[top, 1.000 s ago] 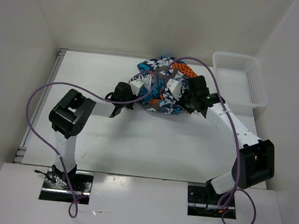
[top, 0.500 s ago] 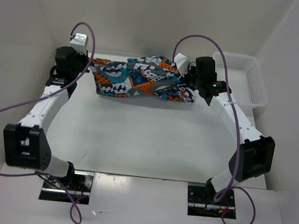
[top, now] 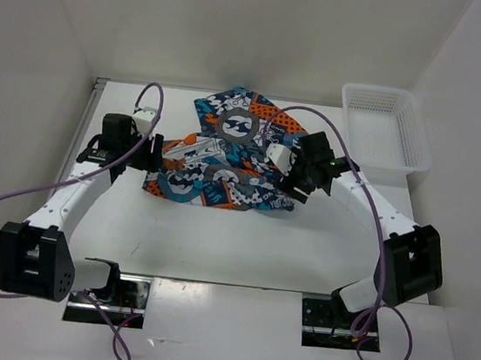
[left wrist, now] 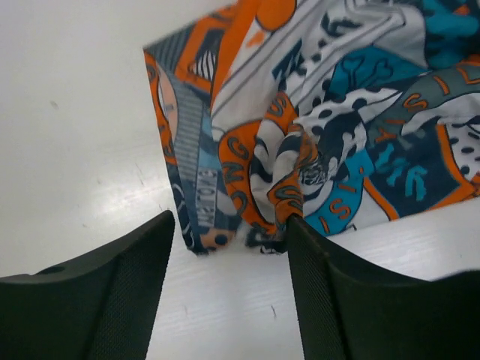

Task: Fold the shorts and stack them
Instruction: Flatten the shorts out

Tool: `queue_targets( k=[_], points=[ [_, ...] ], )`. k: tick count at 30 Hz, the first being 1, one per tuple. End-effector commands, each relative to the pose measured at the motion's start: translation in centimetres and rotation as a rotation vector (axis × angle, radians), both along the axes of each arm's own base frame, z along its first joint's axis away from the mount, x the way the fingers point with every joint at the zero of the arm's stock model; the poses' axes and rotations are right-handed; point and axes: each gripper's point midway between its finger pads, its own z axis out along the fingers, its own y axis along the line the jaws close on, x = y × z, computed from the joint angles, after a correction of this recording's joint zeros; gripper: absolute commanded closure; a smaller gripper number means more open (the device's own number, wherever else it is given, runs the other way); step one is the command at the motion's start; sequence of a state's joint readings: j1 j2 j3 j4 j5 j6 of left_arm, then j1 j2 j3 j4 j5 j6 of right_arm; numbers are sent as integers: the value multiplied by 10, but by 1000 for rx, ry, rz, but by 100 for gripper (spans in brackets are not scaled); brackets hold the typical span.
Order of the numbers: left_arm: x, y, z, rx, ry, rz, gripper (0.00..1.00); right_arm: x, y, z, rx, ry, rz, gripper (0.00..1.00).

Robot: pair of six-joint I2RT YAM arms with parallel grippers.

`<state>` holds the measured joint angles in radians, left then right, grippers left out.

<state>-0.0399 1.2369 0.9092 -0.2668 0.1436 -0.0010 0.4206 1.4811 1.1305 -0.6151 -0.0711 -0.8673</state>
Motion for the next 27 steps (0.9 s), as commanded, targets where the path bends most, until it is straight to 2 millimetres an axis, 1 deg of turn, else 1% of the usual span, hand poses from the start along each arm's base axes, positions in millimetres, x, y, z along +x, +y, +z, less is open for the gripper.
queue_targets(
  k=[1,2,3,4,5,6,7,8,9,10,11,12,13,14,15,16,17,18,19,20,21,22,23,24,25,26,27],
  points=[
    [-5,16,0,-18,80,35,30,0,-9,34,75,-77,-73,19],
    [-6,18,-2,-30,109,38,28,9,-8,57,167,-90,-139,18],
    [-14,19,-6,-48,164,37,28,21,-26,72,241,-101,-228,17],
    [-12,25,1,-68,172,50,27,22,-21,86,345,-76,-237,13],
    [-17,20,-5,-105,219,25,25,29,-24,100,414,-75,-275,11],
    [-29,16,-15,-124,292,16,25,27,-23,100,485,-32,-329,9],
    [-33,13,-24,-136,335,10,24,20,-14,93,528,21,-316,9],
    [-40,11,-32,-148,371,5,24,11,-9,88,552,63,-315,9],
    [-46,10,-38,-150,395,6,23,5,-4,82,600,115,-356,9],
    [-50,10,-47,-153,423,8,23,-5,0,65,619,183,-378,11],
    [-55,14,-58,-136,438,23,23,-9,0,55,623,210,-400,13],
    [-57,16,-64,-125,446,34,23,-15,1,46,620,238,-402,15],
    [-59,19,-69,-112,451,45,23,-21,0,22,598,293,-422,16],
    [-58,24,-73,-85,445,66,23,-22,-4,11,567,302,-424,16],
    [-63,26,-80,-79,463,72,23,-25,-8,-2,526,308,-400,16],
    [-64,25,-82,-79,463,72,22,-25,-12,-15,467,307,-403,16],
    [-62,31,-85,-56,453,91,22,-25,-12,-17,428,285,-377,16],
    [-61,34,-88,-42,449,101,22,-28,-13,-28,357,276,-320,16],
    [-61,36,-90,-33,446,109,22,-36,-3,-35,302,269,-254,16],
    [-63,37,-96,-25,459,116,20,-34,-6,-40,234,244,-237,16],
    [-61,41,-96,-9,449,129,20,-37,-5,-43,191,230,-191,16],
    [-61,41,-96,-9,449,129,19,-40,3,-47,161,228,-146,16],
    [-61,41,-96,-9,449,129,19,-40,4,-47,137,215,-121,16],
    [-64,39,-96,-16,462,123,17,-41,8,-47,119,206,-94,16],
    [-60,40,-95,-16,447,123,15,-42,12,-47,96,192,-56,16],
    [-56,40,-96,-16,436,123,13,-48,23,-46,78,185,-7,16],
    [-59,37,-105,-14,448,114,11,-51,27,-50,63,181,19,16]
  ],
)
